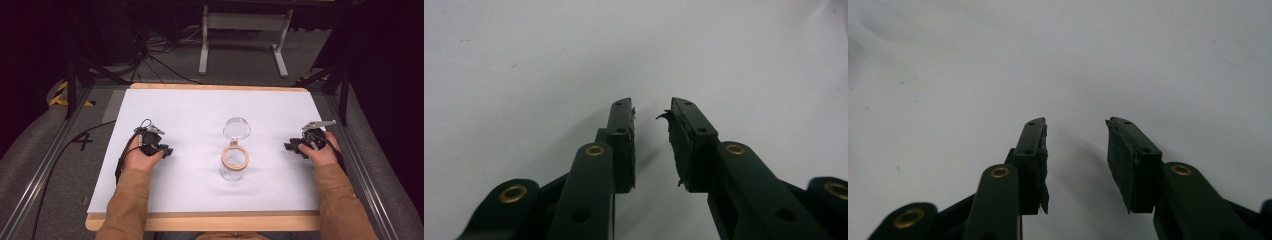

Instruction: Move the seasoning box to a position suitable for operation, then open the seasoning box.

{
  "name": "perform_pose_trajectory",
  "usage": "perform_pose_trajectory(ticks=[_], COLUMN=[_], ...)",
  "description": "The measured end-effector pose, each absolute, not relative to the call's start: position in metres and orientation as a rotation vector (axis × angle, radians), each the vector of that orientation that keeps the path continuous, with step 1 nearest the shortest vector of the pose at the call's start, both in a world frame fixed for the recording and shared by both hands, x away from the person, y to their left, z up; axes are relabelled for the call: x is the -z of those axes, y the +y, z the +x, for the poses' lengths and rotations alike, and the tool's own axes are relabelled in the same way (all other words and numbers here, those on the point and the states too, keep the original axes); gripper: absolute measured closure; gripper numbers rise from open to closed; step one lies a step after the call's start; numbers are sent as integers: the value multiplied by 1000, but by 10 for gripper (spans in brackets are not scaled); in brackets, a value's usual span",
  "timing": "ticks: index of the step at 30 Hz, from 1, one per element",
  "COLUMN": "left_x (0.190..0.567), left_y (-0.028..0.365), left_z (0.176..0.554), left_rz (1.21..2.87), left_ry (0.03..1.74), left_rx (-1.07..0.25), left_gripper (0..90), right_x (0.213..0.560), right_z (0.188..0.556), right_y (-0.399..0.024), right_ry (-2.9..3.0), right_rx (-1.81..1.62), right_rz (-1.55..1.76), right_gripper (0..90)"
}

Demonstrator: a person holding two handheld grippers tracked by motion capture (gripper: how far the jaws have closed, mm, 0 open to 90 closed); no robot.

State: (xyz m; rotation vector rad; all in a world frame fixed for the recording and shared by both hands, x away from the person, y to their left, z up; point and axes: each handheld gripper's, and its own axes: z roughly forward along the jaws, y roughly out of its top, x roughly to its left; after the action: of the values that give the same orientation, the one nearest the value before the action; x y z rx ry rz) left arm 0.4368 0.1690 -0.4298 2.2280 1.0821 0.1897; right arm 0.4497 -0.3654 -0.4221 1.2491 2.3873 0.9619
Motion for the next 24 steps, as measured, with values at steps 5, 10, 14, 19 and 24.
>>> perform_pose_trajectory(ticks=[5, 10, 14, 19, 24], left_x=[433, 433, 433, 427, 421], left_y=[164, 163, 160, 159, 160], left_z=[437, 438, 436, 435, 433], left_rz=[2242, 2270, 2266, 2252, 2222], left_ry=[1069, 1043, 1046, 1025, 1024], left_rx=[-172, -150, -136, -143, -159], left_gripper=[713, 696, 687, 677, 659], right_x=[425, 426, 427, 426, 424], right_z=[449, 448, 447, 446, 446], right_y=[-361, -355, -349, -343, -342], right_ry=[2412, 2434, 2467, 2474, 2466], right_rx=[-950, -943, -927, -933, -948], right_rz=[1236, 1212, 1192, 1163, 1153], right_gripper=[609, 604, 585, 574, 552])
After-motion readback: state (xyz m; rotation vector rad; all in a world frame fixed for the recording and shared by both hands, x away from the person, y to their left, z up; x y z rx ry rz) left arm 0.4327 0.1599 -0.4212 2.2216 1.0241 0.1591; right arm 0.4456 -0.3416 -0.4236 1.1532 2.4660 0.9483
